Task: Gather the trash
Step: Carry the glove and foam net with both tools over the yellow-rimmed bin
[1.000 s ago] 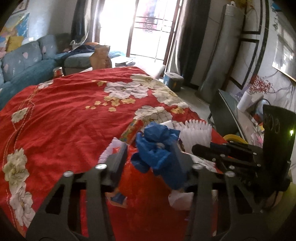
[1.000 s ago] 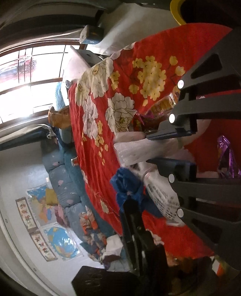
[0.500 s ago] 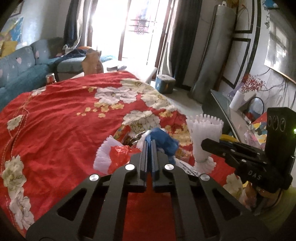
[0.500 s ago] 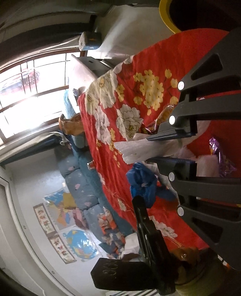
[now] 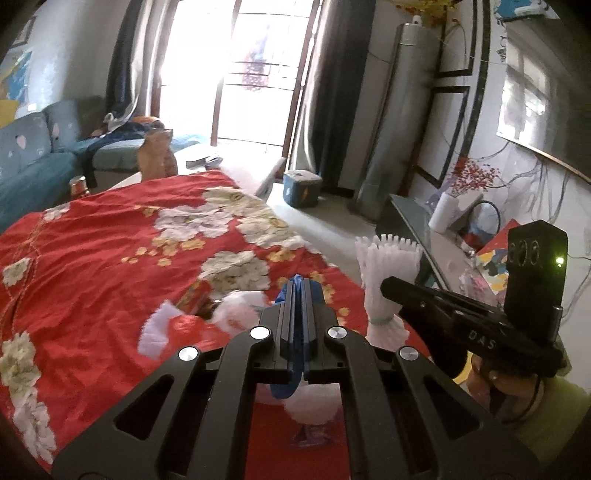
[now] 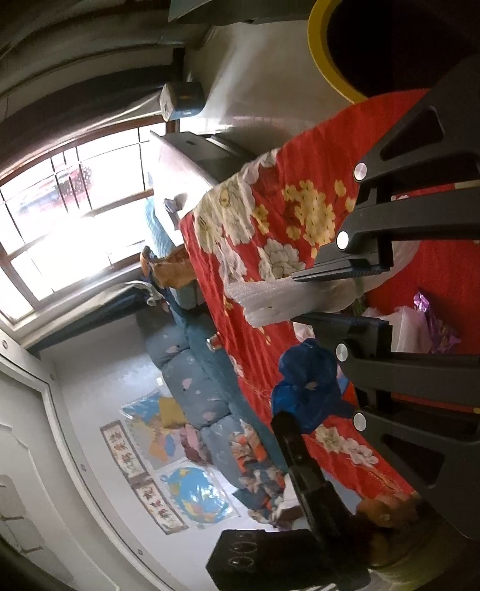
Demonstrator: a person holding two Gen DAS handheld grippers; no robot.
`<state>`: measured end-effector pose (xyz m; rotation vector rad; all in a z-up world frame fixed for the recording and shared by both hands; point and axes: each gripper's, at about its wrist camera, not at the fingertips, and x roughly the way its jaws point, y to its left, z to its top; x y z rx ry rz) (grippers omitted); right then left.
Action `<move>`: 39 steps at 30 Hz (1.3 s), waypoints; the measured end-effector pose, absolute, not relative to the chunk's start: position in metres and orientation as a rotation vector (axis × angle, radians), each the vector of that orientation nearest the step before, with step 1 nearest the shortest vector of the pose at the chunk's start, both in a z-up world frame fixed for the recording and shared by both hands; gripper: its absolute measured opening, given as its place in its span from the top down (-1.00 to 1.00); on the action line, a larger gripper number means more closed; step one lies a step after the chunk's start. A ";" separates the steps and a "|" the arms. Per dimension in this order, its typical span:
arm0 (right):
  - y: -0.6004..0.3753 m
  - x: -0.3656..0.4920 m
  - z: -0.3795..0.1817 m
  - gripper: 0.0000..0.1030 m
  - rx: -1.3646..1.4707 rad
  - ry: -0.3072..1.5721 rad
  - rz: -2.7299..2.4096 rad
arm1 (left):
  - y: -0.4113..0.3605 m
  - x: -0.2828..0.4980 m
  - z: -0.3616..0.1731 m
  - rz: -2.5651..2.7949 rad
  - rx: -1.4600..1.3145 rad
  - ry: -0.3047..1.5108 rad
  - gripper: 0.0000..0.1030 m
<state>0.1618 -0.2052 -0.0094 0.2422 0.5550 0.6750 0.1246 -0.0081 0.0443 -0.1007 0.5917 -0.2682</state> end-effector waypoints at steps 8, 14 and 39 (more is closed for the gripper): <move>-0.245 0.163 -0.003 0.69 0.307 0.532 0.601 | -0.039 0.123 0.045 -0.327 -0.092 0.585 0.99; -0.280 0.163 -0.002 0.69 0.347 0.513 0.537 | -0.064 0.124 0.044 -0.376 -0.067 0.585 0.99; -0.401 0.165 -0.044 0.69 0.545 0.545 0.307 | -0.174 0.142 0.010 -0.539 -0.019 0.683 0.99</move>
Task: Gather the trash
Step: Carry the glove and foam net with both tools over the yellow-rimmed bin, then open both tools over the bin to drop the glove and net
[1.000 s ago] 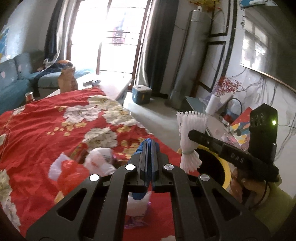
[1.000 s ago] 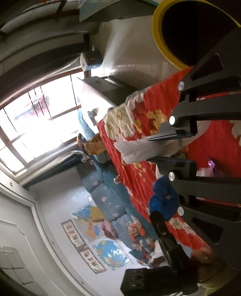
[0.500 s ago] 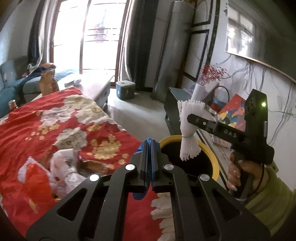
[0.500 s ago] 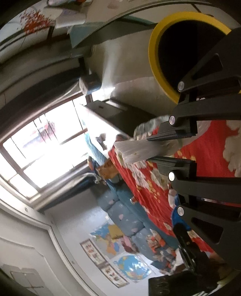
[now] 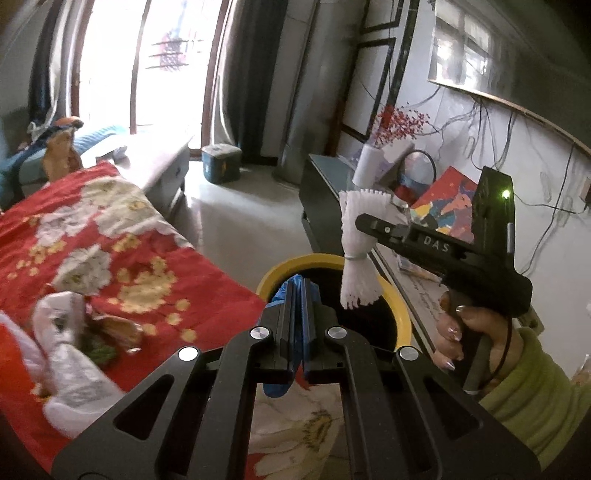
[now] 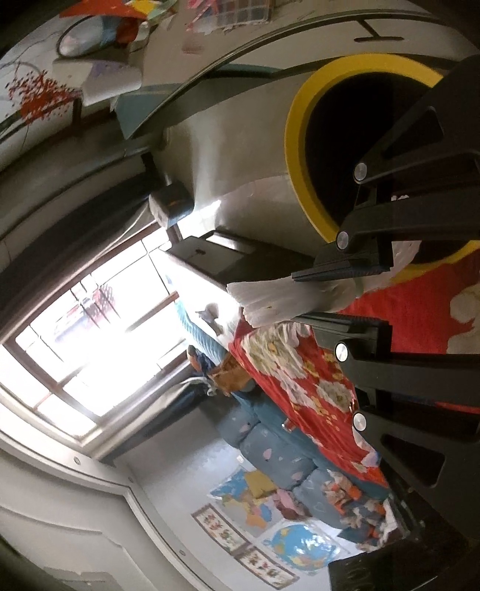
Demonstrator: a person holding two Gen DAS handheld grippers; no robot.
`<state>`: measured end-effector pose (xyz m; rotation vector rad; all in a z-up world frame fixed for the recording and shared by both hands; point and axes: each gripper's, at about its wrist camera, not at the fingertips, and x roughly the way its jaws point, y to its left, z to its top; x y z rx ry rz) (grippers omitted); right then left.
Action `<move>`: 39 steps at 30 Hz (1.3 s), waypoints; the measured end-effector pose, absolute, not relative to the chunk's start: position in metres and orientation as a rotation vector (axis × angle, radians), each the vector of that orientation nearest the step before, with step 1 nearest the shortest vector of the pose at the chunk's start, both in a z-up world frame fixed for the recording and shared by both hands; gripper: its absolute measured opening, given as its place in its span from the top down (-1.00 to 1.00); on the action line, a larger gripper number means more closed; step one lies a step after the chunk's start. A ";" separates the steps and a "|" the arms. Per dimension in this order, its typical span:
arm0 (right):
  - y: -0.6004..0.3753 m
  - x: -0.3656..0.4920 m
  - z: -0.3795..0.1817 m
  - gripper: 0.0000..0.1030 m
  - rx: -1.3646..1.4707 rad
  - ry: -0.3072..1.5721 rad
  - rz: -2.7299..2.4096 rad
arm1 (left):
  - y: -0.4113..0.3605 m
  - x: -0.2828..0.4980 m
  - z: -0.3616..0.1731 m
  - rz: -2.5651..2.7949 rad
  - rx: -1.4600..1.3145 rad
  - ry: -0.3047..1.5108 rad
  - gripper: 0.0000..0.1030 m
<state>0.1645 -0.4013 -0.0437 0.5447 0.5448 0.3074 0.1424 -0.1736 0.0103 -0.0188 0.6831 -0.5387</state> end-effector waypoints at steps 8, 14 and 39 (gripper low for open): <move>-0.417 0.168 -0.054 0.69 0.584 0.578 0.283 | -0.206 0.156 -0.016 -0.577 -0.017 0.746 0.99; -0.426 0.171 -0.064 0.65 0.608 0.611 0.265 | -0.229 0.163 -0.035 -0.600 0.018 0.781 0.99; -0.417 0.163 -0.062 -0.15 0.500 0.632 0.164 | -0.211 0.169 -0.037 -0.534 -0.050 0.753 -0.69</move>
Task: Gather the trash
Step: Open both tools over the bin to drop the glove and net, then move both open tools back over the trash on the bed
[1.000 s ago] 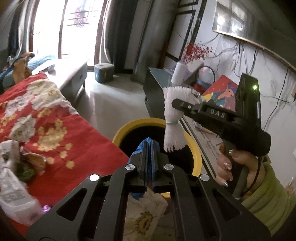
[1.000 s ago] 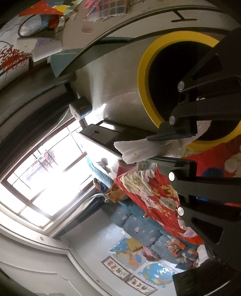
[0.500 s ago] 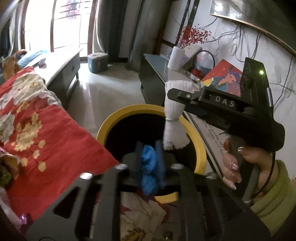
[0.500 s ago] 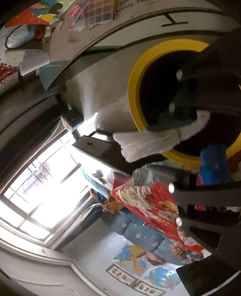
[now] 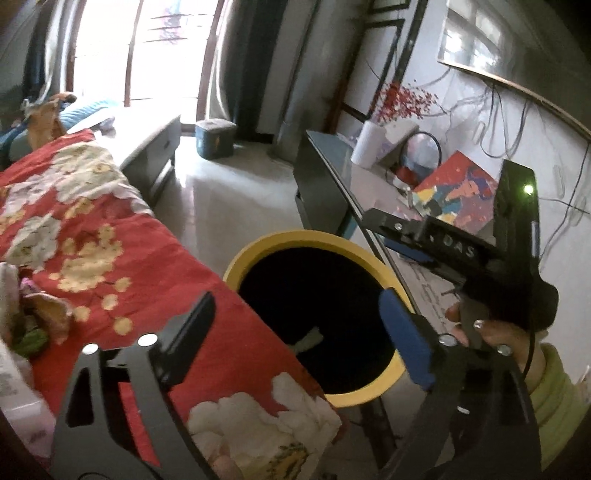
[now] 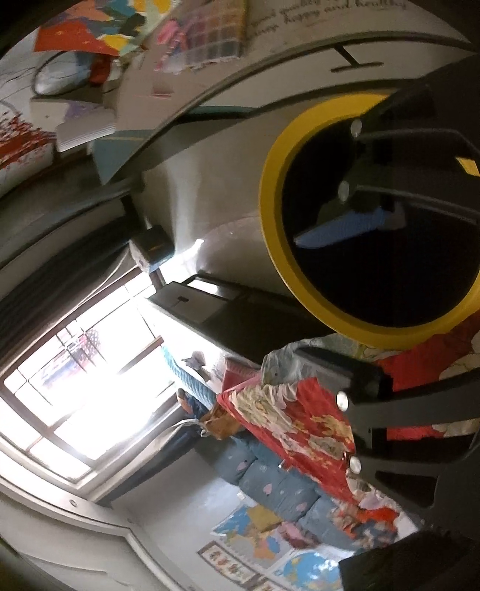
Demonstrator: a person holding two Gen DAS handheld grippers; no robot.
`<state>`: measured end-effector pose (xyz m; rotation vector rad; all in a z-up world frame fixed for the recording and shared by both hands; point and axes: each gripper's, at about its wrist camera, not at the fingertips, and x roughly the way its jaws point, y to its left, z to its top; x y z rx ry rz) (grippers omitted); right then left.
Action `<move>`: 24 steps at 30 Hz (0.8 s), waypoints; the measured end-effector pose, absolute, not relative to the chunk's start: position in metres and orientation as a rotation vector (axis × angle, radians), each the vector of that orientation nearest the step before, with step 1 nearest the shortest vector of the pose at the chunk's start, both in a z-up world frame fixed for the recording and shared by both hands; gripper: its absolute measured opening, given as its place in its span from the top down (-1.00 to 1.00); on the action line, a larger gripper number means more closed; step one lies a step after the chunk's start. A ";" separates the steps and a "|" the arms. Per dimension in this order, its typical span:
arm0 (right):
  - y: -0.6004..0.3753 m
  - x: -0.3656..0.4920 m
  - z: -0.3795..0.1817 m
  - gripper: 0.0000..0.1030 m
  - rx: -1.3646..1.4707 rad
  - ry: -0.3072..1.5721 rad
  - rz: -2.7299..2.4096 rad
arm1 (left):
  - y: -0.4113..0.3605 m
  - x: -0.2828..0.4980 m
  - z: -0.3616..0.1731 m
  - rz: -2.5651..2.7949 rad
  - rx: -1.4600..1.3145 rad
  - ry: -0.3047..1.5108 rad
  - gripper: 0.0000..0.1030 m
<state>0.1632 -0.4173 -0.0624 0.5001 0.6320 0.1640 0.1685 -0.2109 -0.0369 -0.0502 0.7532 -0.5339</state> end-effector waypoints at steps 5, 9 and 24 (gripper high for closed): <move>-0.400 0.154 -0.052 -0.40 0.426 0.613 0.160 | -0.197 0.161 -0.027 -0.495 -0.055 0.722 -0.78; -0.390 0.149 -0.045 -0.50 0.392 0.603 0.175 | -0.185 0.154 -0.019 -0.467 -0.063 0.699 -0.78; -0.344 0.134 -0.022 -0.58 0.304 0.578 0.264 | -0.133 0.132 0.005 -0.362 -0.113 0.618 -0.79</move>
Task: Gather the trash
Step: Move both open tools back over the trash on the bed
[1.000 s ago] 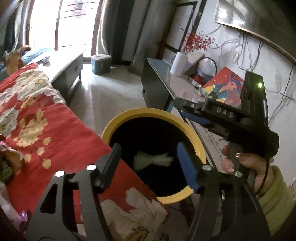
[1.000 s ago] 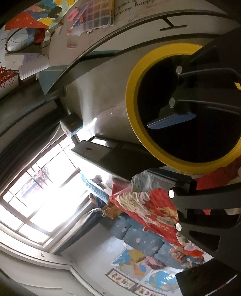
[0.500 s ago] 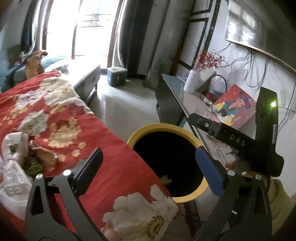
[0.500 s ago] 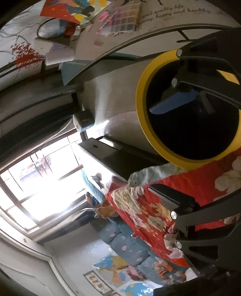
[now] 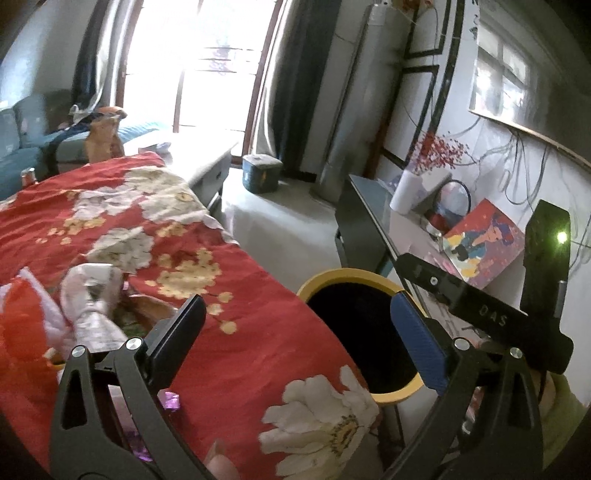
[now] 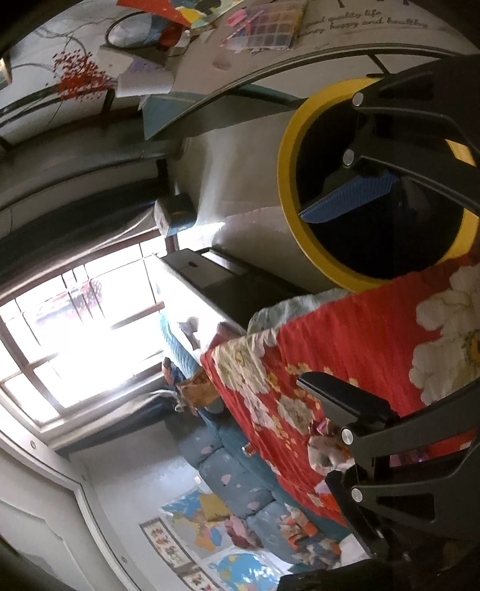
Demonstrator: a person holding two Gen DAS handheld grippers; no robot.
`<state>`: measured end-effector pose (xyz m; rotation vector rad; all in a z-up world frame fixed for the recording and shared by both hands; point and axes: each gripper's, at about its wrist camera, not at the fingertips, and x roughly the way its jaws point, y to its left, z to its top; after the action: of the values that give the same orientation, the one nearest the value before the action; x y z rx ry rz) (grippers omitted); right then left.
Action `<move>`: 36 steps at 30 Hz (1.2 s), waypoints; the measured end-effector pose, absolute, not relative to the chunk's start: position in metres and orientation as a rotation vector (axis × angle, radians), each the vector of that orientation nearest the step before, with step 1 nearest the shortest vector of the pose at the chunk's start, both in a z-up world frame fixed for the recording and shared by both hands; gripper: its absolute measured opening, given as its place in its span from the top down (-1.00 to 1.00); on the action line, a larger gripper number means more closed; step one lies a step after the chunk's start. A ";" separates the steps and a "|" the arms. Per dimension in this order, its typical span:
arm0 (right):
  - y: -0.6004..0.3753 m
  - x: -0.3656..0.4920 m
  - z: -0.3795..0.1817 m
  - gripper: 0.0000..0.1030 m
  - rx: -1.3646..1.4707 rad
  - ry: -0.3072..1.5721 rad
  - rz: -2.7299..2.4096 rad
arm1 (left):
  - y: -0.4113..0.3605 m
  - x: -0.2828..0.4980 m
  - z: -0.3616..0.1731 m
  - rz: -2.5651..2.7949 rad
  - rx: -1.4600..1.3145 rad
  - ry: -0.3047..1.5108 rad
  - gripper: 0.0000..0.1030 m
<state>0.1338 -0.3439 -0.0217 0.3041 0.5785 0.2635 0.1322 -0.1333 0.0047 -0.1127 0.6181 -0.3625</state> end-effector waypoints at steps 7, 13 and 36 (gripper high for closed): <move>-0.317 0.125 -0.014 -0.64 0.255 0.565 0.307 | -0.108 0.122 0.013 -0.318 -0.141 0.576 -0.78; -0.294 0.118 -0.007 -0.67 0.224 0.543 0.360 | -0.084 0.114 0.023 -0.261 -0.152 0.522 -0.79; -0.193 0.097 -0.008 -0.73 0.101 0.582 0.586 | 0.017 0.100 0.027 -0.024 -0.153 0.515 -0.79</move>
<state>0.0972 -0.1933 -0.0078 0.1005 0.5822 0.5862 0.0999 0.0168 0.0269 -0.1529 0.5150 -0.0238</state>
